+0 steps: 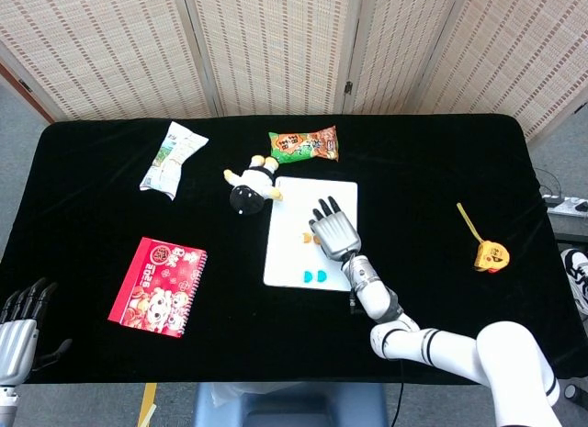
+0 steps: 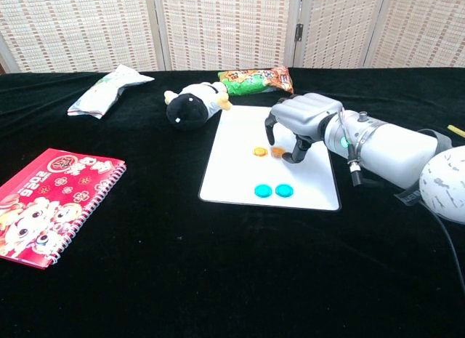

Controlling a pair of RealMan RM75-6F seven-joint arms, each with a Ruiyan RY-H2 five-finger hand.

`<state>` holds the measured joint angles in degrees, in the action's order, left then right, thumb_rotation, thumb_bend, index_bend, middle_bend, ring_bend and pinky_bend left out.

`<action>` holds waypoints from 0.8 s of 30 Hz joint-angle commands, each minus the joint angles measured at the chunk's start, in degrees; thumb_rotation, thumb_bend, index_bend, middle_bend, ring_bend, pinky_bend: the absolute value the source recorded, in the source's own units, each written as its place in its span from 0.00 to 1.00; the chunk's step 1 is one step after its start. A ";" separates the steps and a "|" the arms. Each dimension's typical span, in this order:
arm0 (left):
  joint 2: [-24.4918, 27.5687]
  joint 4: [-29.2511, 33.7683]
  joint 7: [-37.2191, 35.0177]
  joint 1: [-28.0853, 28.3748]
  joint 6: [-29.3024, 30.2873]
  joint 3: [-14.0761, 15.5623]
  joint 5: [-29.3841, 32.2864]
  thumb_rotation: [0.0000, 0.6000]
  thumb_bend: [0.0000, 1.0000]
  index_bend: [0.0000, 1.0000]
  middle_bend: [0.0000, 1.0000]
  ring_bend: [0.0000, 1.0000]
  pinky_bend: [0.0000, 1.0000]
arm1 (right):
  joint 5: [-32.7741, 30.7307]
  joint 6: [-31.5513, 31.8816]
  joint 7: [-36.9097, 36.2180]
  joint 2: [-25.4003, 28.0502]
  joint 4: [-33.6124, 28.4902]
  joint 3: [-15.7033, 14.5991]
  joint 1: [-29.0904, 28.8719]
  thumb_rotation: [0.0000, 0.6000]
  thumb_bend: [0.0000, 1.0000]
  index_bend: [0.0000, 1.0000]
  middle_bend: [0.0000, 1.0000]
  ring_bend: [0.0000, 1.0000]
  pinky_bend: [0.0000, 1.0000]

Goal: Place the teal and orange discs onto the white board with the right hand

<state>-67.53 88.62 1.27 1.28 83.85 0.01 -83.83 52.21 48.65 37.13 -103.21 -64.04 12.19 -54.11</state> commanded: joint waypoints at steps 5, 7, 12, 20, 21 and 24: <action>-0.10 -0.25 -0.22 -0.04 -0.08 -0.01 0.12 1.00 0.27 0.00 0.00 0.06 0.00 | -0.13 0.19 0.11 0.83 -0.68 -0.06 0.13 1.00 0.32 0.25 0.15 0.02 0.00; -0.02 -0.25 -0.23 0.07 -0.07 -0.15 0.08 1.00 0.27 0.00 0.00 0.06 0.00 | 0.42 1.92 -1.23 1.91 -2.21 0.86 0.72 1.00 0.32 0.25 0.15 0.02 0.00; 0.56 0.08 -0.55 0.32 0.13 -0.58 -0.02 1.00 0.27 0.00 0.00 0.06 0.00 | 4.25 7.40 -4.08 7.87 -8.97 0.38 4.36 1.00 0.32 0.25 0.15 0.02 0.00; 0.41 0.76 -0.08 1.15 0.13 -1.15 -0.66 1.00 0.27 0.00 0.00 0.06 0.00 | 10.14 15.67 -12.42 21.53 -20.72 -3.54 14.63 1.00 0.32 0.20 0.10 0.02 0.00; 0.18 0.75 0.12 1.29 0.40 -1.33 -0.92 1.00 0.27 0.00 0.00 0.06 0.00 | 11.60 17.02 -14.38 23.54 -21.96 -4.48 16.46 1.00 0.32 0.18 0.09 0.02 0.00; -0.33 0.85 0.78 1.67 0.90 -1.70 -1.50 1.00 0.27 0.00 0.00 0.06 0.00 | 15.93 21.60 -18.75 28.06 -24.45 -7.14 21.29 1.00 0.32 0.11 0.06 0.00 0.00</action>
<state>-67.77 89.43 1.97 2.87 84.65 -1.61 -85.23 64.48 66.46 21.94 -78.78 -85.55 7.64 -36.79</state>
